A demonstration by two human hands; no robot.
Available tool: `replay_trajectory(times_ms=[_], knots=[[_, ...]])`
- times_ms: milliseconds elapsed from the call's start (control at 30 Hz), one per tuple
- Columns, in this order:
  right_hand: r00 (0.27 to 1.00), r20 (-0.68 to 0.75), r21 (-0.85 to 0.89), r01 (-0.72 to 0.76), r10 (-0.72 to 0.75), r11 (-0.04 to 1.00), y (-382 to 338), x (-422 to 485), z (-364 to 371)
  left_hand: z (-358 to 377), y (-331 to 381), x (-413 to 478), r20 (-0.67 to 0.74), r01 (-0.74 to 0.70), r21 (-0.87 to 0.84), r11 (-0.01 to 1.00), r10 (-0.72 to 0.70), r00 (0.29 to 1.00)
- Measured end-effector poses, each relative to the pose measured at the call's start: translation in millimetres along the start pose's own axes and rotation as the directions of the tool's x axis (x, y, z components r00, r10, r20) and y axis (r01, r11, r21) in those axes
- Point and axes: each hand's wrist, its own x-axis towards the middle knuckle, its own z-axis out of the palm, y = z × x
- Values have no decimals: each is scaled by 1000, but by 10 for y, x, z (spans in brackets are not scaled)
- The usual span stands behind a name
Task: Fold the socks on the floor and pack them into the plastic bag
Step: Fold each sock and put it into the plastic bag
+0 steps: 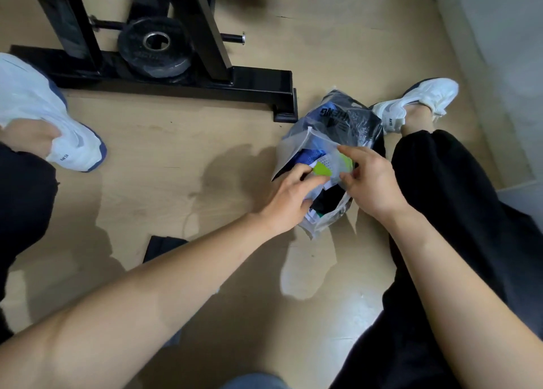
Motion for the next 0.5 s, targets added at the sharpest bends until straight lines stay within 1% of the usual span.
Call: replay_trajectory(times_ms=[67, 133, 233, 300, 367, 400, 467, 500], knots=[[999, 18, 40, -28, 27, 999, -30, -3, -63, 118, -38, 95, 11, -14, 103, 995, 13, 1000], [1000, 18, 87, -20, 18, 996, -68, -20, -123, 212, -52, 196, 33, -23, 203, 979, 16, 999], [999, -3, 114, 46, -46, 992, -110, -44, -178, 297, -80, 350, 64, -18, 346, 938, -4, 998], [996, -25, 113, 88, -86, 990, -126, -52, -200, 354, -88, 463, 44, -62, 422, 904, 47, 998], [992, -52, 124, 117, -111, 985, -132, -48, -223, 401, -87, 563, 54, -71, 439, 896, 53, 997], [991, -63, 133, 123, -115, 984, -130, -43, -235, 412, -76, 617, 85, -69, 432, 899, 35, 996], [991, -76, 157, 125, -114, 980, -106, -30, -247, 512, -127, 667, 112, -17, 412, 911, -32, 993], [991, -76, 167, 125, -114, 978, -90, -26, -245, 567, -161, 676, 138, -37, 395, 918, -20, 990]])
